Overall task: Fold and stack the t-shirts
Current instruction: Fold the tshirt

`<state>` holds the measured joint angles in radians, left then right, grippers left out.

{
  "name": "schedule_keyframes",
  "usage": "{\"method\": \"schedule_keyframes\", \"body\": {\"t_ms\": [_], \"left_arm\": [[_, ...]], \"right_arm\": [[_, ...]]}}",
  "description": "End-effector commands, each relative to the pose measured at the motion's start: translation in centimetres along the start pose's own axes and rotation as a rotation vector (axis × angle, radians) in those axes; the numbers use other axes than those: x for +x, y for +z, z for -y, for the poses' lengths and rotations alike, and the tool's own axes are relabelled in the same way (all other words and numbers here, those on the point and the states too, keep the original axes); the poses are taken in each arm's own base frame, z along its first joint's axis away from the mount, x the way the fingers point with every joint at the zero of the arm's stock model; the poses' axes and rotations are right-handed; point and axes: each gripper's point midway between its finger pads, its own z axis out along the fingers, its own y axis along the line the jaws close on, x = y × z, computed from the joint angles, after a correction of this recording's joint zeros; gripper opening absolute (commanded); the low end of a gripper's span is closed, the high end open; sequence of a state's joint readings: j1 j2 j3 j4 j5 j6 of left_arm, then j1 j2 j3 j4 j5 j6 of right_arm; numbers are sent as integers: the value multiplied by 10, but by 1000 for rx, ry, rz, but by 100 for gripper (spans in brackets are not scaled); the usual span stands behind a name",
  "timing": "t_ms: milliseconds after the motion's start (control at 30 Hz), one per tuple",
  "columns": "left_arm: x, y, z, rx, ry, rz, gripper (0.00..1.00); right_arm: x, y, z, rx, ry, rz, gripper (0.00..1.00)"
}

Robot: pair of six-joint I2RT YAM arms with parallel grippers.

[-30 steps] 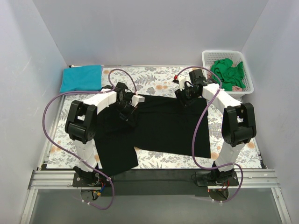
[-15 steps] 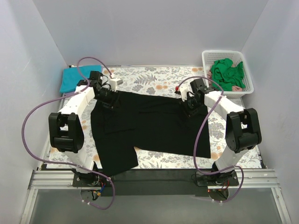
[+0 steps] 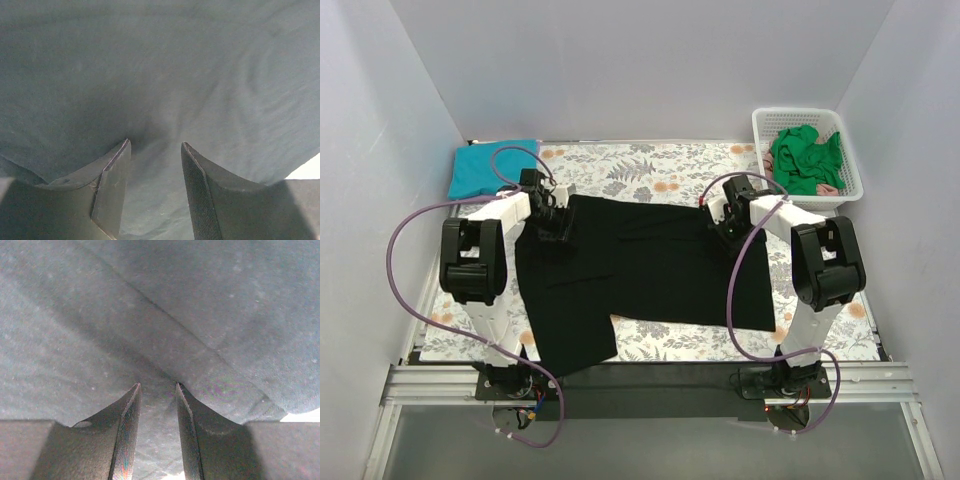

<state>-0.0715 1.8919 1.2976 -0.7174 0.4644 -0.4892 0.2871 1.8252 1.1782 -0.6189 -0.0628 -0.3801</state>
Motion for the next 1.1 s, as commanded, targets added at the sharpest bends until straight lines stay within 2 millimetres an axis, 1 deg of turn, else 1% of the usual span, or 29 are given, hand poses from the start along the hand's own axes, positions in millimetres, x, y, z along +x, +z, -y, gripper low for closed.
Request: {"method": "schedule_keyframes", "body": {"t_ms": [0, 67, 133, 167, 200, 267, 300, 333, 367, 400, 433, 467, 500, 533, 567, 600, 633, 667, 700, 733, 767, 800, 833, 867, 900, 933, 967, 1000, 1067], "left_arm": [[15, 11, -8, -34, -35, -18, 44], [20, 18, -13, -46, -57, -34, 44], [14, 27, -20, -55, -73, -40, 44], [11, 29, -23, -55, -81, -39, 44], [0, 33, -27, -53, -84, -34, 44], [-10, 36, -28, -47, -85, -32, 44], [-16, 34, -25, -25, -85, -28, 45], [-30, 29, -22, -12, -67, -1, 47], [-38, 24, -17, 13, -52, 15, 48], [-43, 12, -3, 56, -38, 25, 49], [-57, -2, 6, 86, 5, 61, 51], [-57, -13, 15, 110, 14, 54, 56], [-66, -33, 31, 146, 51, 96, 59], [-73, -48, 39, 157, 102, 124, 63], [-73, -60, 47, 172, 129, 135, 68], [-68, -82, 60, 182, 161, 145, 71], [-65, -92, 66, 192, 187, 152, 72], [-50, -99, 71, 206, 235, 120, 73], [-43, -115, 79, 203, 281, 133, 73], [-33, -120, 83, 208, 307, 124, 73], [-9, -120, 84, 222, 343, 72, 73], [2, -132, 90, 216, 384, 87, 72], [15, -134, 92, 221, 409, 69, 72], [26, -137, 94, 228, 454, 60, 71], [53, -139, 99, 245, 484, 16, 68], [67, -139, 101, 250, 503, -15, 66], [84, -135, 102, 227, 549, -77, 65], [116, -128, 102, 224, 564, -152, 63], [146, -114, 106, 178, 683, -236, 61]], "right_arm": [[9, 22, 39, 99, -11, -57, 41], [2, 28, 47, 102, -14, -55, 41], [-5, 30, 50, 96, -19, -47, 41], [-13, 32, 53, 96, -22, -36, 41], [-18, 31, 54, 94, -22, -30, 42], [-25, 30, 56, 89, -25, -15, 42], [-36, 25, 59, 97, -29, 9, 43], [-39, 21, 60, 98, -39, 12, 44], [-49, 13, 56, 72, -47, 46, 45], [-59, 4, 57, 68, -55, 77, 47], [-63, -4, 48, 25, -71, 95, 54], [-73, -22, 43, 16, -87, 140, 58], [-79, -35, 40, 5, -98, 175, 62], [-83, -45, 29, -32, -113, 206, 72], [-86, -69, 22, -29, -136, 246, 77], [-83, -77, 13, -40, -154, 253, 80], [-82, -86, 7, -52, -166, 269, 84], [-75, -104, -2, -56, -190, 281, 85], [-71, -110, -7, -61, -200, 285, 86], [-59, -117, -13, -60, -206, 286, 86], [-49, -119, -16, -61, -212, 272, 86], [-37, -119, -18, -58, -228, 253, 86], [-14, -116, -21, -44, -228, 216, 84], [-3, -114, -22, -33, -239, 197, 81], [11, -109, -23, -23, -254, 169, 79], [22, -111, -20, 13, -264, 153, 74], [47, -98, -23, 5, -262, 92, 72], [57, -95, -23, 16, -271, 66, 71], [78, -91, -20, 48, -292, 14, 68]]}}
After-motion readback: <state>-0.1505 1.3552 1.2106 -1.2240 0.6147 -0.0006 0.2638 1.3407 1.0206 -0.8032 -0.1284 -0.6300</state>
